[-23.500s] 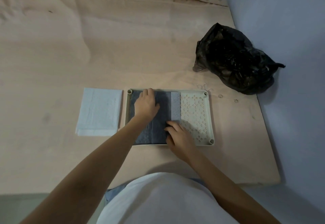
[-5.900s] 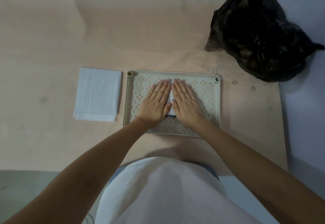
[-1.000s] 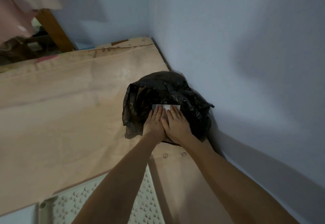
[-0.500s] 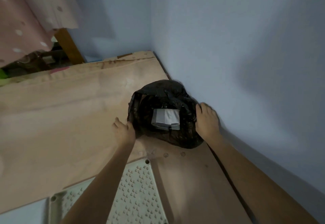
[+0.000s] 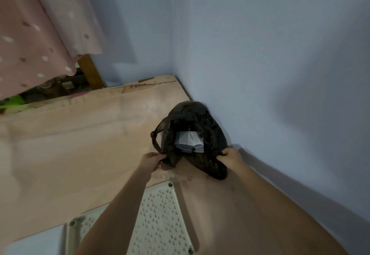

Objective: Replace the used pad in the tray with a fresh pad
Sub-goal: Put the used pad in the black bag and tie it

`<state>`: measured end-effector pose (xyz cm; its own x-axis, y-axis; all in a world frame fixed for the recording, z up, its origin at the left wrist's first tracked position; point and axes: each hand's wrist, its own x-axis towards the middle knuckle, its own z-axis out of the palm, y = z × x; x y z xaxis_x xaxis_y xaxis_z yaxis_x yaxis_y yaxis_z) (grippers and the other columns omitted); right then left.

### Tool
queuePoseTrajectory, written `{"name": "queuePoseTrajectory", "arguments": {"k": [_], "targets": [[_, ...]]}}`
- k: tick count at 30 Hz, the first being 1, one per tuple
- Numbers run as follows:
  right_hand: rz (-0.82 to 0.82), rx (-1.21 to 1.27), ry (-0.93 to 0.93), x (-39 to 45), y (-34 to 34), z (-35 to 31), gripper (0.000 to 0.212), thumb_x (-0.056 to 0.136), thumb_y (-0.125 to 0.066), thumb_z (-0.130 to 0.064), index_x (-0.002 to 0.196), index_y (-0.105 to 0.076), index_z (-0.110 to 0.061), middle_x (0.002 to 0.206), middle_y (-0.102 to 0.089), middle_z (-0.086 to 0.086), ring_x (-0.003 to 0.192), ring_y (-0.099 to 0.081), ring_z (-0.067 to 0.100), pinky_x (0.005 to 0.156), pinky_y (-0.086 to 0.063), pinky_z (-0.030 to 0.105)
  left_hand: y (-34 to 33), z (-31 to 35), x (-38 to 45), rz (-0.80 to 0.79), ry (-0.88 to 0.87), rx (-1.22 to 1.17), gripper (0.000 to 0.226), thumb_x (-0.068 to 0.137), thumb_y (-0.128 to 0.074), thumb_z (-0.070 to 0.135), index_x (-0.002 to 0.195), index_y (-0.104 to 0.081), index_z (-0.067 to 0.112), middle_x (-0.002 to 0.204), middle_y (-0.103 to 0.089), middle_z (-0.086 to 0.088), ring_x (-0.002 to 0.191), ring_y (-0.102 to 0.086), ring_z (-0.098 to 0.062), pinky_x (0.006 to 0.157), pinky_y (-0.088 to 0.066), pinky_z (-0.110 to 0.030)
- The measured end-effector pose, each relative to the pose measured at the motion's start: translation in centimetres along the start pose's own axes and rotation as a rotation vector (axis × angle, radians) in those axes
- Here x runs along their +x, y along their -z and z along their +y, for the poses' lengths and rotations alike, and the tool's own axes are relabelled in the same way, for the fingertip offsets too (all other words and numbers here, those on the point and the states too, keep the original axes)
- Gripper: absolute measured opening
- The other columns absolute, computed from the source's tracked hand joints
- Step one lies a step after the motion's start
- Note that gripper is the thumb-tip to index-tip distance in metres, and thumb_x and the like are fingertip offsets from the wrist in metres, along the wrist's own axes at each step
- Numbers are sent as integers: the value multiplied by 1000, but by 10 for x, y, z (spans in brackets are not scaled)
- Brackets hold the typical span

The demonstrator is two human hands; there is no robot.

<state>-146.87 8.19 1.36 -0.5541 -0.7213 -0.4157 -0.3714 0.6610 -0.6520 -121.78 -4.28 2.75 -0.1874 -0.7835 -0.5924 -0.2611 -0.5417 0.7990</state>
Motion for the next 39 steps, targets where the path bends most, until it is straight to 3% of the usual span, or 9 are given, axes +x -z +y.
{"name": "queuePoseTrajectory", "arguments": {"k": [4, 8, 14, 18, 22, 25, 28, 34, 39], "targets": [[128, 168, 55, -17, -2, -1, 15, 84, -66, -18, 77, -55, -11, 70, -55, 2, 70, -55, 16, 59, -39, 26, 18, 8, -12, 47, -41, -113, 16, 84, -64, -2, 74, -53, 4, 77, -60, -14, 69, -58, -24, 61, -48, -28], [333, 294, 129, -31, 13, -17, 11, 89, -59, -13, 92, -48, -10, 77, -57, 2, 74, -61, 20, 65, -50, 33, 39, 20, -18, 158, -184, -142, 32, 78, -55, -19, 66, -43, 8, 71, -52, -11, 67, -53, -25, 59, -45, -30], [466, 477, 265, -47, 50, -54, 19, 86, -59, 0, 104, -56, -7, 92, -60, 4, 85, -61, 21, 77, -50, 33, 45, 50, -29, 54, -245, -210, 37, 80, -61, -8, 113, -55, 7, 82, -59, -14, 74, -58, -24, 66, -48, -29], [516, 431, 347, -61, 73, -79, 6, 89, -59, -4, 92, -62, 0, 85, -62, 10, 77, -57, 18, 68, -44, 20, 38, 69, -44, 79, -304, -79, 15, 87, -65, 12, 78, -67, 0, 45, -58, -9, 45, -58, -18, 60, -46, -26], [634, 534, 396, -73, 94, -101, 11, 91, -59, -12, 91, -53, -4, 84, -57, 5, 73, -53, 13, 56, -40, 3, 30, 91, -45, 220, -333, -220, 19, 93, -57, 14, 75, -51, 10, 76, -60, -8, 82, -57, -25, 76, -46, -34], [627, 656, 418, -76, 104, -111, 17, 91, -61, -16, 92, -47, -7, 88, -58, 8, 81, -58, 22, 70, -50, 28, 28, 103, -51, 258, -360, -357, 5, 95, -52, 8, 96, -49, 4, 83, -62, -10, 91, -63, -27, 84, -51, -34], [625, 689, 448, -82, 108, -113, 18, 90, -62, -14, 92, -47, -6, 87, -58, 14, 78, -58, 24, 67, -48, 34, 28, 109, -58, 162, -361, -449, 36, 87, -61, 3, 121, -48, 3, 96, -65, -14, 97, -65, -24, 93, -51, -36], [685, 725, 491, -94, 109, -113, 20, 86, -66, -7, 96, -50, -2, 88, -61, 12, 71, -58, 13, 65, -49, 20, 22, 112, -73, 217, -455, -158, 17, 87, -66, 10, 103, -68, 4, 79, -63, -3, 75, -58, -17, 73, -51, -28], [744, 713, 521, -103, 118, -114, 17, 89, -62, -6, 89, -46, -10, 89, -56, 9, 71, -54, 5, 61, -44, 7, 23, 127, -75, 366, -538, -281, 13, 93, -56, 7, 103, -49, 9, 103, -61, -11, 99, -62, -26, 92, -50, -36]]}}
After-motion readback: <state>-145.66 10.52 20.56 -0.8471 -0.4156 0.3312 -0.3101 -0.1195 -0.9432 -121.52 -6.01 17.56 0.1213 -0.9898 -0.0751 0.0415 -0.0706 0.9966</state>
